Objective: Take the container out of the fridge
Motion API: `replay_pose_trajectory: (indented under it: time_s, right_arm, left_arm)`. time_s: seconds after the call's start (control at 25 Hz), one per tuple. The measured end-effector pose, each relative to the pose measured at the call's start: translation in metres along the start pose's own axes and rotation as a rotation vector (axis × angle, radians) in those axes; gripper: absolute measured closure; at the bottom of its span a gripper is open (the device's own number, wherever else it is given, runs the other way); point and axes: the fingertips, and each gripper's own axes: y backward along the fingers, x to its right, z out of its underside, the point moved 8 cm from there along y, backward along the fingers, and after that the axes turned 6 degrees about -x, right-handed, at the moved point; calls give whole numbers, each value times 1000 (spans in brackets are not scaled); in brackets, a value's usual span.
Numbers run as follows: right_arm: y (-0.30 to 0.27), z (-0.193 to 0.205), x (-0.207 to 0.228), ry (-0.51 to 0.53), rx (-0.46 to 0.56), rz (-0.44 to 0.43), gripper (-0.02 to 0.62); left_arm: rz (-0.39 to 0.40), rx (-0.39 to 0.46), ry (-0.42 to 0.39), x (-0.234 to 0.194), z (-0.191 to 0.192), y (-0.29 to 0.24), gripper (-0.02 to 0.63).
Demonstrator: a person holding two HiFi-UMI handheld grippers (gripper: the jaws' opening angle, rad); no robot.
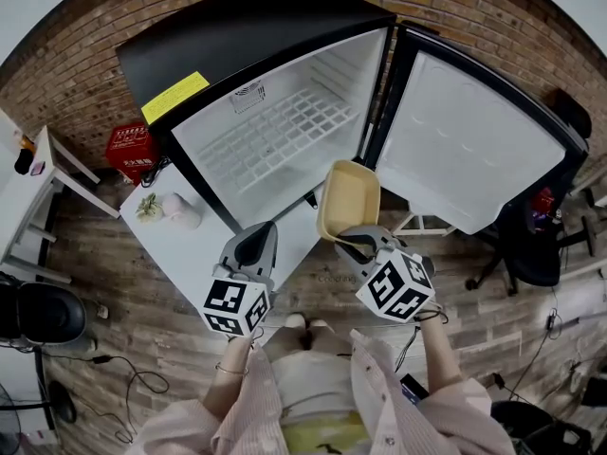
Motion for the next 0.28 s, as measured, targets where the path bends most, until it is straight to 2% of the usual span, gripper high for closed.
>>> replay_pose_trajectory:
  time_s: [0.28]
  right_arm:
    - [1,1,2,1,-2,1,572]
  left_arm:
    - [0,7,2,1,-2,-2,617]
